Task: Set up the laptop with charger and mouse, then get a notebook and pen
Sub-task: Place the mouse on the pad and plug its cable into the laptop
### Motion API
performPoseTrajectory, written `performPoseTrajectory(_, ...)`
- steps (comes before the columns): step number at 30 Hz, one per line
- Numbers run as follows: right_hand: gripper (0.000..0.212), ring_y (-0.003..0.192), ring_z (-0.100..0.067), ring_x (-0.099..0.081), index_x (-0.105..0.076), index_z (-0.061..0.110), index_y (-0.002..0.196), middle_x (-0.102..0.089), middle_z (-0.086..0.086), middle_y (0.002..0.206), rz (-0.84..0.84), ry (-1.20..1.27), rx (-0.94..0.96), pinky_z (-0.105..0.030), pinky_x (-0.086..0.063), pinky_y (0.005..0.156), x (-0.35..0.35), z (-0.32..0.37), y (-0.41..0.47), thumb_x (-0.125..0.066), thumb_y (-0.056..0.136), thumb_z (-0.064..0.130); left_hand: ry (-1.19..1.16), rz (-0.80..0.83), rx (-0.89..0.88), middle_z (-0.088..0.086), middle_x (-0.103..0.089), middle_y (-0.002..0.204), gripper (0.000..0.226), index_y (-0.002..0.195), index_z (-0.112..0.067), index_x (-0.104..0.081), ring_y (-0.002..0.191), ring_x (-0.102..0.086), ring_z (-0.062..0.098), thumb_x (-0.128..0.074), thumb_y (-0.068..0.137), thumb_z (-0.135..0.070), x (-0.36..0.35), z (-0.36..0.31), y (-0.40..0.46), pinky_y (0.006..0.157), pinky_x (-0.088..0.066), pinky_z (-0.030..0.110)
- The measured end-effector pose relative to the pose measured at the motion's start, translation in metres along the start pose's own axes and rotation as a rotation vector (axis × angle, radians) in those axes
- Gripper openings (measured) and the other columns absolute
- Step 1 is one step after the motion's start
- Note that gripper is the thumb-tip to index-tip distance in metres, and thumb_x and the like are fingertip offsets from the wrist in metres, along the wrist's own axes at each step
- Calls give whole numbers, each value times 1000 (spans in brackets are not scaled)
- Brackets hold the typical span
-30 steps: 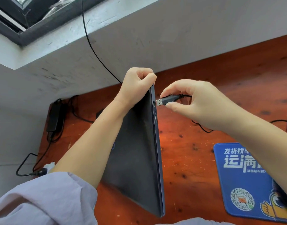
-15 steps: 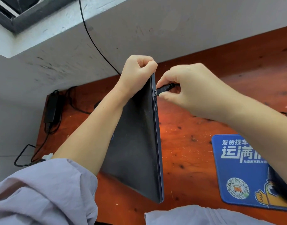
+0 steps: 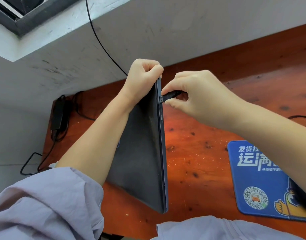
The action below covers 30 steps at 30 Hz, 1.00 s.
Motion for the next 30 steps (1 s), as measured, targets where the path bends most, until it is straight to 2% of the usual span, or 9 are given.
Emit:
performPoseTrajectory(3,21,63,9,-41,-70,12,104,-48,11,78,-18,58,1,-3,-32,64,-4,-1,-5,-65,84,15,-2,-2,6,15,-35,55,27,52,10,-45,53,-26,18,-42,72,-7,2,1,-2,48,-23,25)
performPoseTrajectory(8,21,62,7,-43,-70,15,105,-49,8,77,52,36,44,-3,-32,62,0,0,-5,-64,84,17,-7,4,4,13,-33,54,28,51,11,-43,52,-25,19,-43,72,-7,0,0,-3,48,-22,26)
performPoseTrajectory(10,21,62,6,-42,-70,15,105,-48,9,77,52,16,39,-7,-32,60,0,-1,-6,-64,85,17,-11,5,7,13,-31,54,28,51,11,-42,54,-24,20,-43,71,-8,-3,1,-3,49,-21,27)
performPoseTrajectory(13,22,62,-7,-41,-69,12,107,-53,3,79,-6,-7,10,-15,-31,64,-5,-4,-13,-65,85,15,-10,5,8,13,-31,54,27,50,8,-42,55,-24,20,-43,71,-9,-6,2,-1,50,-21,28)
performPoseTrajectory(15,22,65,-12,-43,-69,11,107,-56,-1,80,-22,0,-2,-16,-32,66,-8,-6,-16,-65,85,14,-9,10,6,12,-31,55,27,50,8,-42,55,-24,20,-43,71,-9,-7,2,-1,50,-21,28)
performPoseTrajectory(19,23,62,1,-44,-69,16,106,-48,10,76,-5,62,-7,-2,-32,63,-5,-12,-13,-66,84,17,5,15,6,14,-33,55,28,52,10,-42,56,-25,21,-43,71,-9,-7,2,-2,51,-21,29)
performPoseTrajectory(22,21,68,4,-49,-69,19,104,-51,13,77,-24,117,-29,-2,-34,67,-6,-15,-14,-67,83,16,10,11,2,14,-34,55,27,52,11,-43,56,-26,21,-42,72,-9,-5,2,-3,52,-22,29)
performPoseTrajectory(26,20,83,-2,-57,-67,23,102,-64,9,89,-71,220,-68,-8,-41,78,-5,-19,-15,-67,83,16,11,8,9,18,-36,54,27,54,12,-44,55,-28,22,-42,73,-7,0,1,-4,51,-24,28)
performPoseTrajectory(30,19,92,7,-57,-65,30,100,-63,23,93,-46,278,-108,-1,-38,82,-3,-22,-16,-66,83,21,21,11,9,32,-40,54,28,55,15,-46,55,-31,22,-42,74,-6,4,0,-6,52,-26,28)
Point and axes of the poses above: each hand's wrist, its own y-axis towards the middle knuckle, its own x-axis out of the back of the hand, z = x × y, the point moved 3 cm from there along y, towards the middle knuckle
